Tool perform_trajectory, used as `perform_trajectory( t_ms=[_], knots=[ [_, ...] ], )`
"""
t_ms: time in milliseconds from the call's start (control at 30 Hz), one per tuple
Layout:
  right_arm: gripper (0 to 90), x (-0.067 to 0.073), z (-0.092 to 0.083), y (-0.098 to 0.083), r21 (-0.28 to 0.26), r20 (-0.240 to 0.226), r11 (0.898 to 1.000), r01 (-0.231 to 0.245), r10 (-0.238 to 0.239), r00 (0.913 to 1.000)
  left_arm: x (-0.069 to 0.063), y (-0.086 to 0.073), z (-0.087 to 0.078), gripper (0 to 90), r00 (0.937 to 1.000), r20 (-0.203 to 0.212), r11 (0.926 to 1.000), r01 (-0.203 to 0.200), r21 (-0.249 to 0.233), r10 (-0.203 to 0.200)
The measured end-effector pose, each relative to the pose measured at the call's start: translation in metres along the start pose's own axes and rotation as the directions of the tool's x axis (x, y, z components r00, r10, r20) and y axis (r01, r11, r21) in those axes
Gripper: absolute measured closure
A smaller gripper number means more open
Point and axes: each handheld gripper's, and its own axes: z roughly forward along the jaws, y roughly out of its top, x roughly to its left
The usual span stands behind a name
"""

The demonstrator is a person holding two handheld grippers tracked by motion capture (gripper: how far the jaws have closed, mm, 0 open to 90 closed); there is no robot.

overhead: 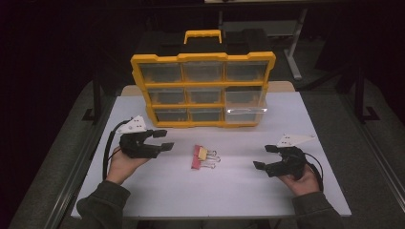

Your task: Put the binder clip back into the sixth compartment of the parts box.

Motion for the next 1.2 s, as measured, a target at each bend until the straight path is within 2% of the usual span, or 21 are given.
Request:
perform_trajectory(
  t_ms=[133, 267, 467, 667, 767, 900, 933, 1200],
  knots=[
    [18.7, 0.0, 0.002, 0.0, 0.011, -0.003, 1.0, 0.001, -0.001, 1.0, -0.002, -0.009, -0.006, 43.2, 0.9998, -0.01, 0.9997, 0.018, -0.016, -0.018],
    [18.6, 0.001, 0.004, 0.001, 0.021, -0.007, 1.0, 0.006, -0.006, 1.0, -0.005, -0.016, -0.008, 42.2, 0.9994, -0.03, 0.9999, 0.016, 0.003, -0.016],
    [18.6, 0.003, 0.003, 0.001, 0.014, -0.01, 1.0, 0.012, -0.012, 0.9999, -0.009, -0.028, -0.01, 40.7, 0.9977, -0.059, 0.9995, 0.031, 0.002, -0.031],
    [18.9, 0.005, 0.002, 0.001, 0.021, -0.013, 1.0, 0.018, -0.017, 0.9998, -0.011, -0.039, -0.012, 38.9, 0.9958, -0.077, 0.9987, 0.049, -0.017, -0.05],
    [19.2, 0.006, 0.003, 0.002, 0.016, -0.016, 0.999, 0.028, -0.027, 0.9995, -0.011, -0.04, -0.013, 38.0, 0.9957, -0.083, 0.9992, 0.041, -0.006, -0.041],
    [19.5, 0.01, 0.005, 0.005, 0.023, -0.027, 0.999, 0.033, -0.033, 0.9991, -0.011, -0.044, -0.013, 37.3, 0.9947, -0.089, 0.9987, 0.051, -0.007, -0.051],
    [19.6, 0.011, 0.005, 0.005, 0.029, -0.03, 0.999, 0.035, -0.034, 0.999, -0.011, -0.044, -0.013, 37.1, 0.9948, -0.094, 0.9992, 0.039, 0.002, -0.039],
    [22.3, 0.021, 0.014, 0.02, 0.048, -0.081, 0.996, 0.079, -0.075, 0.9939, -0.011, -0.05, -0.011, 35.1, 0.9936, -0.11, 0.9993, 0.029, 0.025, -0.026]
  ],
)
